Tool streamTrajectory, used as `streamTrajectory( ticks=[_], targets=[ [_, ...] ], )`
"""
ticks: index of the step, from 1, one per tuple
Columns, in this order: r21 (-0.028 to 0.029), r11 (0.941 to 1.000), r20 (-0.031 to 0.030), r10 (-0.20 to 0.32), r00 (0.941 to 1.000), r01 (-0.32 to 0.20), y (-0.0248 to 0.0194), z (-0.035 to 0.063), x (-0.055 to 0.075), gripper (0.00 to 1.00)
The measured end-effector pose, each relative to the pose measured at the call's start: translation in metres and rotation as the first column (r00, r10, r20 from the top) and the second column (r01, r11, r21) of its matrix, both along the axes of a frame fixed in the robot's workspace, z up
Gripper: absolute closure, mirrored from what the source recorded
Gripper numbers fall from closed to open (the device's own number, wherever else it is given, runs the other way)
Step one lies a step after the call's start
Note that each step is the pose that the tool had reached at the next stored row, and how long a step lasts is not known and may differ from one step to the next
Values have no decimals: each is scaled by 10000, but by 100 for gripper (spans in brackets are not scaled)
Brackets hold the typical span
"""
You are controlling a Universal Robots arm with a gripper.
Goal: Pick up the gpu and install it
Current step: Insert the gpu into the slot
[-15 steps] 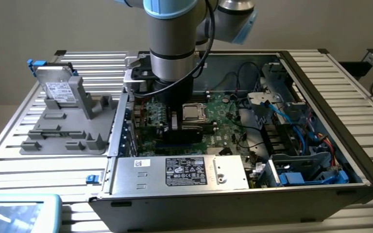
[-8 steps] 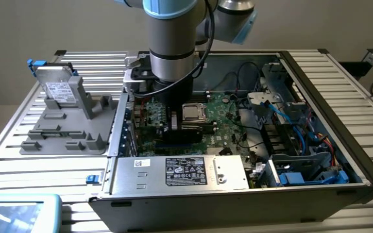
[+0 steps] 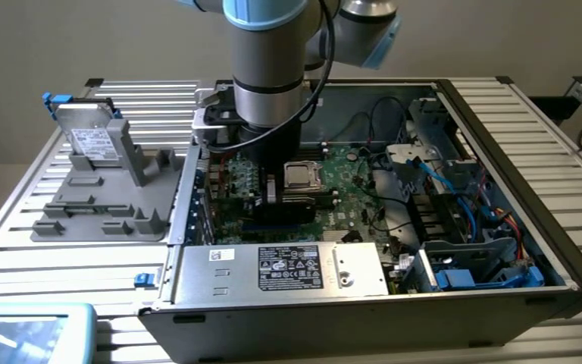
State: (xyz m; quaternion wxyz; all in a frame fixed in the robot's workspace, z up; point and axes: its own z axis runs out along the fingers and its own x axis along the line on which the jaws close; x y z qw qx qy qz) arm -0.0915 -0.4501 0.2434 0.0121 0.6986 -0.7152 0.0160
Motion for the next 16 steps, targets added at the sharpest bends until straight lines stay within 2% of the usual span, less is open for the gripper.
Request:
streamTrajectory(
  ticks=[16],
  targets=[
    [-1,10000,-1,10,10000,-10,0,-15,-1,72]
  ],
)
